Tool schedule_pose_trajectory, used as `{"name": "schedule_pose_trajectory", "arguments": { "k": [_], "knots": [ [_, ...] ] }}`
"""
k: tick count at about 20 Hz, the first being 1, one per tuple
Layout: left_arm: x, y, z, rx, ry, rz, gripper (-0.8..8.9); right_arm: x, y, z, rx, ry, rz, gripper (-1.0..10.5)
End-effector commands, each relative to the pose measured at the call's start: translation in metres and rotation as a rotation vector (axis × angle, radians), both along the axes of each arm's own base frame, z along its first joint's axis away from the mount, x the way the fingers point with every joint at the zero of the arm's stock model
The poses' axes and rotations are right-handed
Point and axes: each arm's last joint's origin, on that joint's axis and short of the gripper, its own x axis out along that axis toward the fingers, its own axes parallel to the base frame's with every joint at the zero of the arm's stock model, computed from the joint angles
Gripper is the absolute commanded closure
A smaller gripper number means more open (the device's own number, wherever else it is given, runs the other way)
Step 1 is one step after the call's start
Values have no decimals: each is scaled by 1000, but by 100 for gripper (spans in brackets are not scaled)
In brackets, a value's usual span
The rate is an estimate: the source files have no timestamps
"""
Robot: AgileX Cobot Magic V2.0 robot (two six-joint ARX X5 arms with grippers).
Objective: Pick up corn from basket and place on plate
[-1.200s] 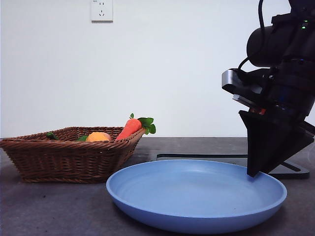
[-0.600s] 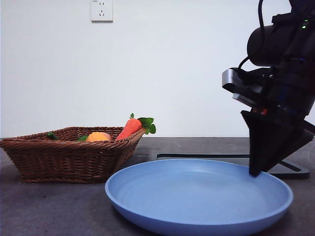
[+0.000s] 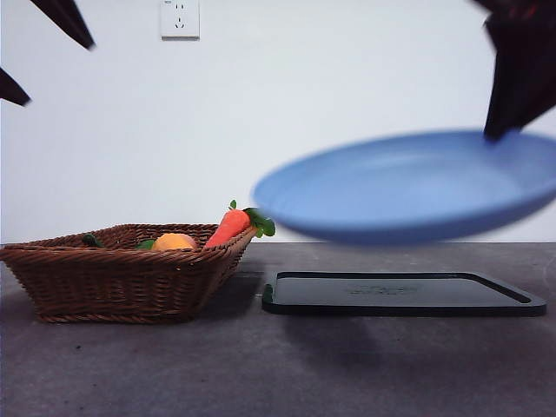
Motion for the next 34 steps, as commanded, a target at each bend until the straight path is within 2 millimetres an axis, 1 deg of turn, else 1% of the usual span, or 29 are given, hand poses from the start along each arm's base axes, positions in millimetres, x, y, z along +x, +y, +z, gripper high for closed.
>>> {"name": "schedule_pose_trajectory", "arguments": {
  "k": [1, 5, 8, 12, 15, 20, 26, 27, 29, 30, 32, 34],
  "knots": [
    [20, -15, 0, 71, 14, 14, 383, -7, -8, 18, 13, -62, -20, 943],
    [58, -44, -16, 194, 76, 47, 383, -25, -22, 33, 28, -124, -70, 944],
    [89, -65, -31, 261, 135, 80, 383, -34, -26, 40, 37, -166, -82, 944],
    [124, -89, -54, 317, 203, 103, 383, -38, -27, 42, 45, -181, -78, 943],
    [141, -99, -75, 362, 235, 150, 383, -38, -27, 43, 45, -184, -70, 943],
    [156, -107, -103, 354, 273, 184, 383, -37, -25, 44, 77, -198, -47, 943],
    [163, -111, -124, 355, 309, 204, 396, -37, -25, 44, 83, -200, -44, 944],
    [163, -112, -124, 354, 309, 205, 436, -37, -25, 44, 83, -200, -43, 944],
    [164, -112, -124, 332, 316, 221, 545, -36, -25, 45, 83, -207, -44, 943],
    [164, -112, -124, 328, 320, 220, 574, -36, -25, 45, 83, -208, -43, 943],
    [163, -112, -124, 331, 325, 220, 597, -36, -25, 45, 83, -209, -43, 943],
    [162, -111, -123, 341, 340, 218, 596, -36, -25, 45, 83, -210, -43, 944]
  ]
}}
